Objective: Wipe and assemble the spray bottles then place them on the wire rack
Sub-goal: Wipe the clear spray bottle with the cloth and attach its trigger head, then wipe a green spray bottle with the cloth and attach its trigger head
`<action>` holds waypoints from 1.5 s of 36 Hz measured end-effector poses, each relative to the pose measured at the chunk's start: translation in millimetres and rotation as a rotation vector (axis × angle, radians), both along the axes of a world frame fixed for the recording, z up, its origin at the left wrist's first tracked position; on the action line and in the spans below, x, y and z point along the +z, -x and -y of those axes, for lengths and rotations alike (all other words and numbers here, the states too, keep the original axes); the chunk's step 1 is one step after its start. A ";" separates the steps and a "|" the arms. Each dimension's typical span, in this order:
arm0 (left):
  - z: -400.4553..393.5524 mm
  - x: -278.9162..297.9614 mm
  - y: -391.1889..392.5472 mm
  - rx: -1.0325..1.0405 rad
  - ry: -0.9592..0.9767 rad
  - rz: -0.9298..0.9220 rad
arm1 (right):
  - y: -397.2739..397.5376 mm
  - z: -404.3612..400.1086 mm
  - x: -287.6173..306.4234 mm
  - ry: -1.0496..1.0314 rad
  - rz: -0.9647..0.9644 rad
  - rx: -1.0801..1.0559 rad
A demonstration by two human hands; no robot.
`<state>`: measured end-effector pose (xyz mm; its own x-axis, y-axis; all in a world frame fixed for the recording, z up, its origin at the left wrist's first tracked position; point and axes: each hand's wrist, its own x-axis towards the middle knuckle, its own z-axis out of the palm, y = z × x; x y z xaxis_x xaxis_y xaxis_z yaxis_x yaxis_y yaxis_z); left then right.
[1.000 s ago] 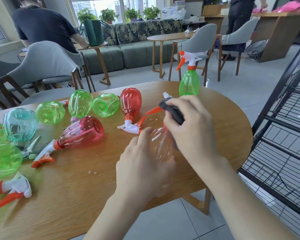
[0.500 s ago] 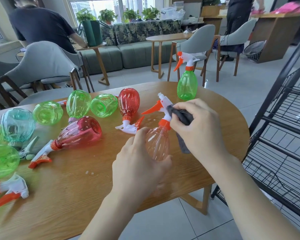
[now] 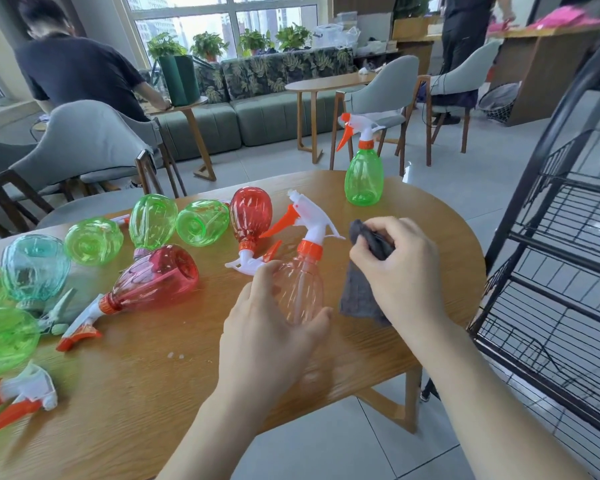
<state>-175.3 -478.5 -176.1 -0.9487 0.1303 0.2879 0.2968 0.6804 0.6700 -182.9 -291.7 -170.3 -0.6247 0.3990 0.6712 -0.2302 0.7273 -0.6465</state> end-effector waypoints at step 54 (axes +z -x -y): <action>-169.8 6.1 121.1 -0.085 -0.146 0.170 | -2.9 -78.9 -12.9 0.855 0.236 0.199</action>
<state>-296.4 -308.7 -170.1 -0.9725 0.1807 0.1469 0.2237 0.5495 0.8050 -180.0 -212.8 -183.2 -0.8191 0.5721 0.0416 -0.0934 -0.0613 -0.9937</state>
